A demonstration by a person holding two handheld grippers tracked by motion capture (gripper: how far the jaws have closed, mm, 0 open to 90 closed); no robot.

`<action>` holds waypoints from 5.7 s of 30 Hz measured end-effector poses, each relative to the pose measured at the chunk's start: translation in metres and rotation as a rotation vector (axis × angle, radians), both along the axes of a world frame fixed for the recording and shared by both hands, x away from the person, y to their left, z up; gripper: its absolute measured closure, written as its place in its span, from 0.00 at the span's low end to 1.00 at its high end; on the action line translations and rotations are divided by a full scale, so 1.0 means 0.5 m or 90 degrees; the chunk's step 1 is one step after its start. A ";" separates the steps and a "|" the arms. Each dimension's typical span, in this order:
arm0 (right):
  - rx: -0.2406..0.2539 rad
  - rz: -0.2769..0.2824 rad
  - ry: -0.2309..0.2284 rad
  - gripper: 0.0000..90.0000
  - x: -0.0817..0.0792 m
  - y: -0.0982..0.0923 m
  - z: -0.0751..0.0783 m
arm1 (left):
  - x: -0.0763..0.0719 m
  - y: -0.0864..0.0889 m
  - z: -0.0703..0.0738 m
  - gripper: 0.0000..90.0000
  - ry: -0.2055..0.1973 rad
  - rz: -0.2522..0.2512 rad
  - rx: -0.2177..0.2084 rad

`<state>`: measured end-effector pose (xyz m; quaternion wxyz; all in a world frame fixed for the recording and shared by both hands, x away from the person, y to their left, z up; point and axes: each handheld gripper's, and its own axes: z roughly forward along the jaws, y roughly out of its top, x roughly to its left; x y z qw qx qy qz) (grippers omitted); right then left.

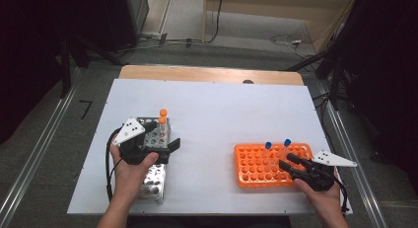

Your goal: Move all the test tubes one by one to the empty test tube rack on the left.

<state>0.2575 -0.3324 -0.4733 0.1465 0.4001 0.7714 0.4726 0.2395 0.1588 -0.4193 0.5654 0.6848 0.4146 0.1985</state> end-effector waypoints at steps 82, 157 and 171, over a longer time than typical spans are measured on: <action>0.072 0.062 -0.116 0.83 -0.043 0.103 0.088 | -0.020 -0.113 -0.024 0.00 0.017 -0.122 0.021; 0.036 0.283 -0.034 0.82 -0.096 0.242 0.024 | -0.068 -0.286 -0.037 0.85 -0.027 -0.314 0.046; 0.042 0.270 -0.047 0.54 -0.090 0.227 0.031 | -0.057 -0.255 -0.026 0.85 -0.029 -0.285 0.023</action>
